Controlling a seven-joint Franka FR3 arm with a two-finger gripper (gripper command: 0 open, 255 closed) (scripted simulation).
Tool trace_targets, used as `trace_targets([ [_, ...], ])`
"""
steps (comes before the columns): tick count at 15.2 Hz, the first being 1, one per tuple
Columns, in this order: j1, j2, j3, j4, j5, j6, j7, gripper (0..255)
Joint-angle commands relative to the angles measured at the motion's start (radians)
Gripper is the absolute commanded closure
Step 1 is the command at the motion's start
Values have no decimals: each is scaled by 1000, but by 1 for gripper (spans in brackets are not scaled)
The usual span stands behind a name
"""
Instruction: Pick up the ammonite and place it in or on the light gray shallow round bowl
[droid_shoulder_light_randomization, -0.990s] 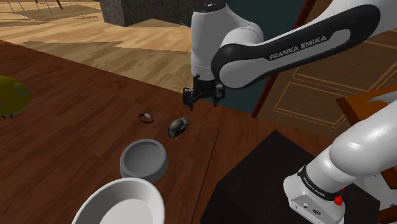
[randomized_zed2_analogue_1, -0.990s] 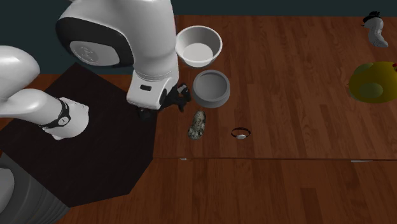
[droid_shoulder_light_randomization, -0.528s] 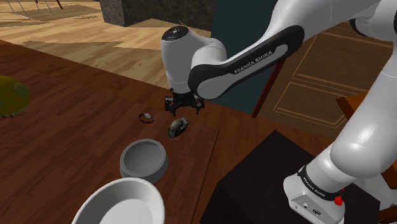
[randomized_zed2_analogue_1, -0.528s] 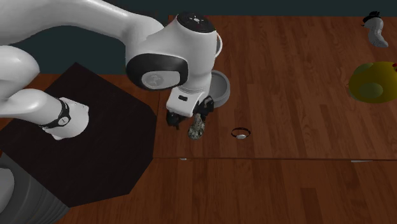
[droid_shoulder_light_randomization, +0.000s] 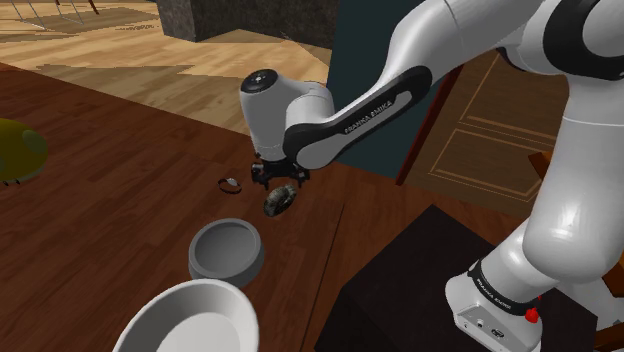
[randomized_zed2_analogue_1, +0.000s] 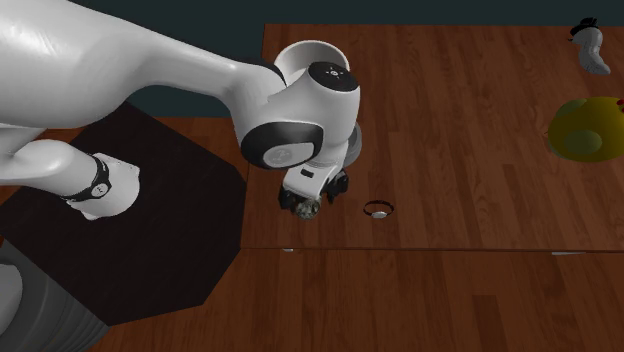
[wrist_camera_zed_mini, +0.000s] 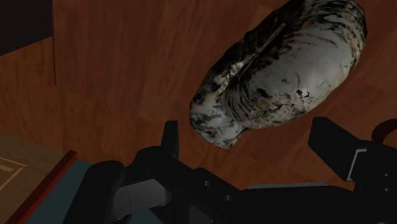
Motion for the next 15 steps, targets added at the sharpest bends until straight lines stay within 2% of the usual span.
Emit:
trace_targets([
  [1, 3, 17, -10, -7, -18, 20, 13, 0],
  [10, 4, 22, -13, -9, -23, 25, 15, 0],
  [11, 4, 22, -13, -9, -23, 25, 15, 255],
  [15, 3, 19, -12, -11, -21, 24, 15, 255],
])
